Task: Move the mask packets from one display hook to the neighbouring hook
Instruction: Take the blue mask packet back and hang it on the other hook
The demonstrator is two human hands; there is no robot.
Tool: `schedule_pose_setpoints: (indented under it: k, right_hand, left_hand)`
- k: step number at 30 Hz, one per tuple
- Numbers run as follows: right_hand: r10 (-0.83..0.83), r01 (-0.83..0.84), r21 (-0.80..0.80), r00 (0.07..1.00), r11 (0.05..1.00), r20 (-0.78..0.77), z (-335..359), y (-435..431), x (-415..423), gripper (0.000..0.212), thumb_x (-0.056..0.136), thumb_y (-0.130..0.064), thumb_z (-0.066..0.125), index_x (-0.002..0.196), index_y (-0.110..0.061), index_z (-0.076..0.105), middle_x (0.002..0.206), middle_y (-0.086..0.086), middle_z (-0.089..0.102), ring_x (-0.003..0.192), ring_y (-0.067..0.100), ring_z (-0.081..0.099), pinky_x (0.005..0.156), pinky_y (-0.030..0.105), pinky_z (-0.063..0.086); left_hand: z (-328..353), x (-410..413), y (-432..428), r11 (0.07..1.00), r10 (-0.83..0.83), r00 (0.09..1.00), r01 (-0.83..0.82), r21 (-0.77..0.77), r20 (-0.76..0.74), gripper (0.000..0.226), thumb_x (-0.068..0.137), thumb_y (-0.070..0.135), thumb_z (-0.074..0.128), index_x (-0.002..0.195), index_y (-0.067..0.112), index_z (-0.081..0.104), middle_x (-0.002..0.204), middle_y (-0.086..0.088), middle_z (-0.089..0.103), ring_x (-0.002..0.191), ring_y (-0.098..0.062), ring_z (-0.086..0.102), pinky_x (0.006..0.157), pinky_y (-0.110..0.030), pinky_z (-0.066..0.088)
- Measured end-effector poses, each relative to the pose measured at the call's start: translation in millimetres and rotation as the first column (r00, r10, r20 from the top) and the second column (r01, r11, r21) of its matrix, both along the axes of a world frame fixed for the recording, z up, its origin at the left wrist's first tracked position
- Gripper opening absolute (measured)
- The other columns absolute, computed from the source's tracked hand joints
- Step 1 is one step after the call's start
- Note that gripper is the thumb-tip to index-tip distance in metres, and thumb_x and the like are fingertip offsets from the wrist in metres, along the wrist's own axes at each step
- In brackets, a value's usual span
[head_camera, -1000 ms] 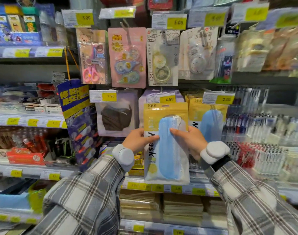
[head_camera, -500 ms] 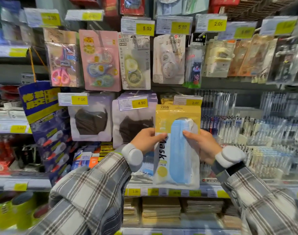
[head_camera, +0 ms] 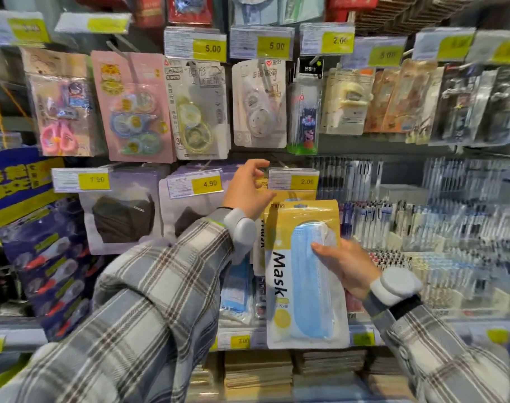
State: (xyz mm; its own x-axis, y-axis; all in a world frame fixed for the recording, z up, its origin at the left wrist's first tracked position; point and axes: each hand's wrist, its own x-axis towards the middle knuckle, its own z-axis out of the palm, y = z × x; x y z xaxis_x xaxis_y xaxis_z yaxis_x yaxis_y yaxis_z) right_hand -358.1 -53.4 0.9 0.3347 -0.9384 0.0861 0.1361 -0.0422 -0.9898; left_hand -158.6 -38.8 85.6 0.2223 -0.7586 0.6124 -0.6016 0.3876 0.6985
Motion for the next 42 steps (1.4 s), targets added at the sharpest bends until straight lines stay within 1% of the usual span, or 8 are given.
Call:
schedule_pose_setpoints:
  k: [8,14,18,21,35,38,40,42]
  right_hand:
    - [0.002,-0.002,0.008,1.000,1.000,-0.012,-1,-5,-5,0.038,0.082,-0.010,0.066,0.119,-0.008,0.060,0.116,0.008,0.069,0.107,0.020,0.065,0.095,0.030,0.049]
    - [0.009,-0.009,0.015,1.000,1.000,0.011,3,-6,-4,0.023,0.083,-0.009,0.065,0.105,-0.017,0.061,0.108,0.001,0.069,0.100,0.012,0.066,0.080,0.019,0.052]
    - [0.010,-0.009,-0.007,0.999,1.000,0.036,9,-8,1,0.020,0.084,-0.008,0.063,0.101,-0.020,0.063,0.108,0.001,0.070,0.100,0.013,0.066,0.081,0.019,0.053]
    - [-0.004,0.006,-0.020,0.998,1.000,0.068,15,-14,6,0.026,0.084,-0.007,0.063,0.109,-0.016,0.062,0.111,0.003,0.069,0.103,0.014,0.065,0.086,0.022,0.051]
    - [-0.025,0.025,0.000,0.999,1.000,0.044,17,-42,23,0.039,0.083,-0.008,0.066,0.118,0.007,0.058,0.116,0.013,0.067,0.094,0.016,0.065,0.080,0.019,0.052]
    - [-0.021,0.020,0.022,1.000,1.000,0.011,16,-48,23,0.012,0.084,-0.009,0.065,0.087,0.002,0.064,0.098,0.011,0.069,0.090,0.017,0.064,0.082,0.020,0.052]
    - [-0.010,0.010,0.017,1.000,1.000,-0.005,15,-51,24,0.028,0.084,-0.009,0.064,0.057,-0.012,0.061,0.075,-0.001,0.068,0.077,0.011,0.063,0.082,0.021,0.050]
    - [0.000,-0.001,-0.007,1.000,1.000,-0.028,13,-53,26,0.033,0.084,-0.010,0.064,0.052,-0.019,0.065,0.064,-0.008,0.068,0.070,0.006,0.062,0.074,0.019,0.048]
  left_hand:
    - [-7,-11,-11,0.999,-0.010,0.992,0.017,0.052,-0.127,0.040,0.080,0.023,0.068,0.117,0.020,0.051,0.099,-0.010,0.069,0.087,-0.023,0.068,0.084,-0.045,0.056]
    - [2,-11,-5,0.996,-0.090,0.973,0.091,-0.006,-0.212,0.043,0.083,0.017,0.065,0.123,0.017,0.048,0.087,-0.018,0.067,0.071,-0.016,0.067,0.079,-0.031,0.055]
    - [18,-15,2,0.986,-0.166,0.948,0.167,-0.020,-0.271,0.005,0.086,0.013,0.061,0.088,0.016,0.063,0.073,-0.005,0.065,0.060,-0.010,0.060,0.060,-0.018,0.050]
    - [24,-15,1,0.986,-0.163,0.949,0.166,-0.013,-0.271,0.011,0.087,0.014,0.060,0.077,0.016,0.063,0.067,0.000,0.063,0.055,-0.005,0.058,0.053,-0.011,0.048]
    - [23,-11,4,0.975,-0.206,0.938,0.220,0.019,-0.278,0.009,0.086,0.015,0.062,0.078,0.016,0.064,0.070,-0.002,0.064,0.065,-0.014,0.060,0.073,-0.027,0.053]
    - [21,-11,4,0.974,-0.213,0.936,0.227,0.019,-0.280,0.008,0.086,0.016,0.062,0.078,0.015,0.064,0.069,-0.002,0.064,0.064,-0.012,0.060,0.070,-0.025,0.051]
    - [21,-10,4,0.973,-0.216,0.938,0.228,0.016,-0.272,0.008,0.086,0.017,0.062,0.079,0.015,0.064,0.070,-0.001,0.064,0.064,-0.012,0.060,0.070,-0.025,0.052]
    - [21,-9,3,0.972,-0.222,0.938,0.234,0.015,-0.266,0.009,0.086,0.017,0.062,0.078,0.016,0.064,0.069,0.000,0.064,0.063,-0.010,0.060,0.068,-0.022,0.052]
